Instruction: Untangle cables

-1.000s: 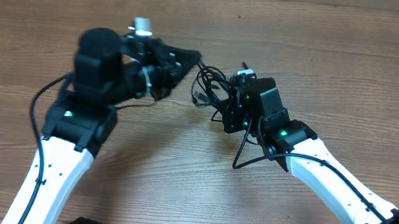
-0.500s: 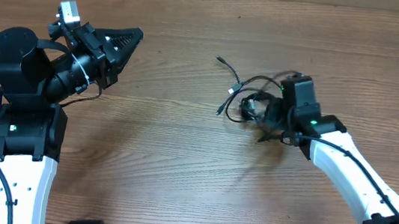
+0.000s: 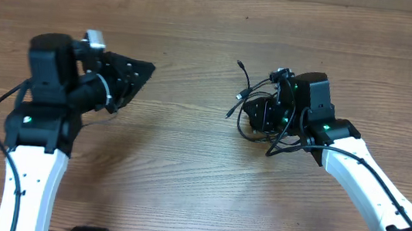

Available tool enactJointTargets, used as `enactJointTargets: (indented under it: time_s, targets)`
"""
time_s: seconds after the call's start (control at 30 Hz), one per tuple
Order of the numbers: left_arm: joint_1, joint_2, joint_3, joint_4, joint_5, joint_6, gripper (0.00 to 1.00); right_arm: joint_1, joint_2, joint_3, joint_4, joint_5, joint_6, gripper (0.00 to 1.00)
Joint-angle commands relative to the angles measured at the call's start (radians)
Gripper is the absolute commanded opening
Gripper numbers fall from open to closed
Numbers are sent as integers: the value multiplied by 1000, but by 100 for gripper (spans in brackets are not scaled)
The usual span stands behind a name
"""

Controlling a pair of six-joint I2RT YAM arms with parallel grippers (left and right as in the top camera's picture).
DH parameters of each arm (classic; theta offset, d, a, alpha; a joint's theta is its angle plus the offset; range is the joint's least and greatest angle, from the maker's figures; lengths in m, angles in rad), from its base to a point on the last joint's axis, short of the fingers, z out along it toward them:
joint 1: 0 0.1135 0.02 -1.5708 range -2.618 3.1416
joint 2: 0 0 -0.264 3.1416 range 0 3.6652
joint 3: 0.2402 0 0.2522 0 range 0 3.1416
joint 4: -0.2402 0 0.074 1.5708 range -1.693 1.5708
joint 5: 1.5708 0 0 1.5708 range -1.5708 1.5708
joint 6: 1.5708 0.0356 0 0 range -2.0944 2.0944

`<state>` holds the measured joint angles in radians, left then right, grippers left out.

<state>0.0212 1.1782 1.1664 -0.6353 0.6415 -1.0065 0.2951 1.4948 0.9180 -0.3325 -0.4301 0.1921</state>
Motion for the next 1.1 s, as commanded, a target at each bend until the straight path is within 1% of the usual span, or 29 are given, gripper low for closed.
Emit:
enactJointTargets:
  time_s: [0.0, 0.03, 0.07, 0.2, 0.3, 0.37, 0.4, 0.43, 0.57, 0.67, 0.77, 0.87, 0.9, 0.93, 1.0, 1.03, 1.07]
  targets:
    - [-84, 58, 16, 0, -155, 113, 38, 23, 21, 11, -24, 124, -194, 40]
    - [-114, 85, 16, 0, -195, 113, 44, 31, 39, 9, -32, 161, -222, 44]
    - [-134, 103, 16, 0, -218, 113, 47, 35, 55, 8, -42, 186, -236, 46]
    - [-192, 171, 16, 4, -290, 114, 57, 35, 86, 8, -105, 259, -254, 46]
    - [-222, 217, 16, 6, -353, 116, 66, 35, 86, 8, -150, 311, -364, 45]
    - [-229, 242, 16, 8, -385, 133, 69, 35, 87, 4, -154, 317, -459, 45]
    - [-230, 251, 16, 8, -392, 140, 70, 35, 87, 2, -146, 317, -462, 45]
    - [-230, 261, 16, 9, -399, 147, 70, 35, 90, 1, -135, 318, -463, 48]
    - [-230, 284, 16, 12, -432, 147, 74, 35, 122, -5, -100, 314, -502, 51]
    - [-230, 294, 16, 11, -451, 147, 77, 36, 172, -5, -100, 315, -555, 51]
    - [-230, 298, 16, 11, -451, 147, 85, 36, 228, -7, -97, 318, -595, 51]
    - [-230, 298, 16, 11, -452, 147, 87, 37, 283, -7, -88, 333, -647, 50]
    - [-230, 298, 16, 11, -454, 147, 87, 37, 293, -7, -84, 342, -647, 47]
    - [-230, 298, 16, 11, -459, 147, 87, 37, 298, -7, -84, 344, -647, 39]
    - [-230, 298, 16, 10, -461, 147, 87, 37, 297, -7, -88, 343, -633, 5]
    - [-230, 298, 16, 7, -461, 147, 86, 37, 288, 0, -90, 334, -536, 4]
    - [-230, 298, 16, 6, -461, 147, 86, 37, 282, 10, -93, 314, -474, 4]
